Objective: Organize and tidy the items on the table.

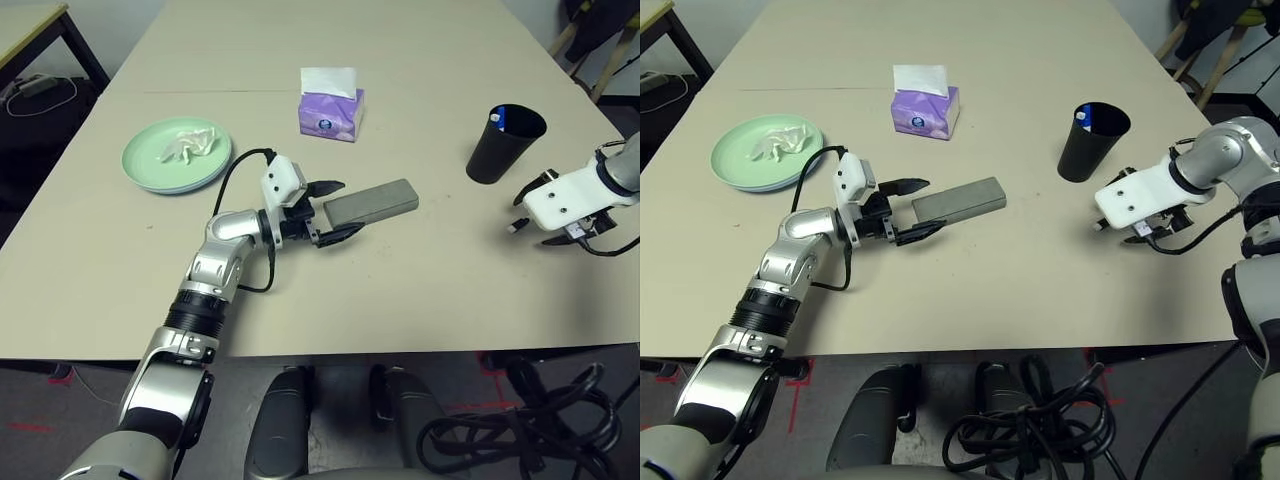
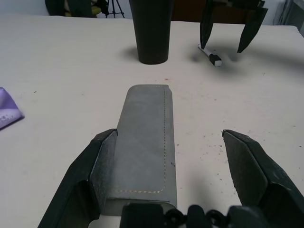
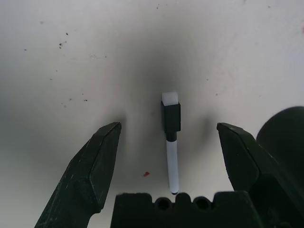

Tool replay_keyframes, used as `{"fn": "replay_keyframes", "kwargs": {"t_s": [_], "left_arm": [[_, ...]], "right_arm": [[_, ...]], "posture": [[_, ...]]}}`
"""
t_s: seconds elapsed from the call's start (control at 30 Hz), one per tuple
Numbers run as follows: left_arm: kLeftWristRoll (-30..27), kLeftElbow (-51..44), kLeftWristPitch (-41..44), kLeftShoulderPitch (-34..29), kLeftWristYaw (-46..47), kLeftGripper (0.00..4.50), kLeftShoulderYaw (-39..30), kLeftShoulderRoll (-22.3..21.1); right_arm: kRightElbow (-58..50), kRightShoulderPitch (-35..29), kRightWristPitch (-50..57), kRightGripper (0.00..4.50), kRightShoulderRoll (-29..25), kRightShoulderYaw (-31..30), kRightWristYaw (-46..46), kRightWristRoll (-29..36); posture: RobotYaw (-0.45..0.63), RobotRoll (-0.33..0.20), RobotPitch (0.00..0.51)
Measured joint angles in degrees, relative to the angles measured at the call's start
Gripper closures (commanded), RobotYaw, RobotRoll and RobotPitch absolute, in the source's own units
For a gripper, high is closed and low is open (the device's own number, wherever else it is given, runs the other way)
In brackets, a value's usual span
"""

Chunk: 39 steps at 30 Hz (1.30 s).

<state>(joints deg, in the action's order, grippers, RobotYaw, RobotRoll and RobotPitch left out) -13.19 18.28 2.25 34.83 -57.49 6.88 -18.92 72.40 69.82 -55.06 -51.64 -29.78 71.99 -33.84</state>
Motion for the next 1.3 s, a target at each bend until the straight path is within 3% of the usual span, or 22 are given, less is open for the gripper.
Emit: {"fn": "replay_keyframes", "kwargs": {"t_s": [0.43, 0.67, 1.3], "left_arm": [[-0.08, -3.01, 1.35, -1.79, 2.10, 0.00, -0.15, -0.17], [-0.10, -3.48, 1.44, -1.70, 2.09, 0.00, -0.16, -0.17], [-0.03, -3.58, -0.33, -1.22, 1.97, 0.00, -0.10, -0.37]], "right_arm": [[2.19, 3.72, -1.39, 0.05, 0.60, -1.87, -4.13, -4.50], [2.76, 3.71, -2.51, 0.05, -0.21, -1.82, 0.91, -4.00], [3.57, 3.39, -0.91, 0.05, 0.24, -3.18, -1.61, -5.57]], "posture": [[0.17, 0.000, 0.266], [0.17, 0.000, 0.261], [0.20, 0.000, 0.263]]}}
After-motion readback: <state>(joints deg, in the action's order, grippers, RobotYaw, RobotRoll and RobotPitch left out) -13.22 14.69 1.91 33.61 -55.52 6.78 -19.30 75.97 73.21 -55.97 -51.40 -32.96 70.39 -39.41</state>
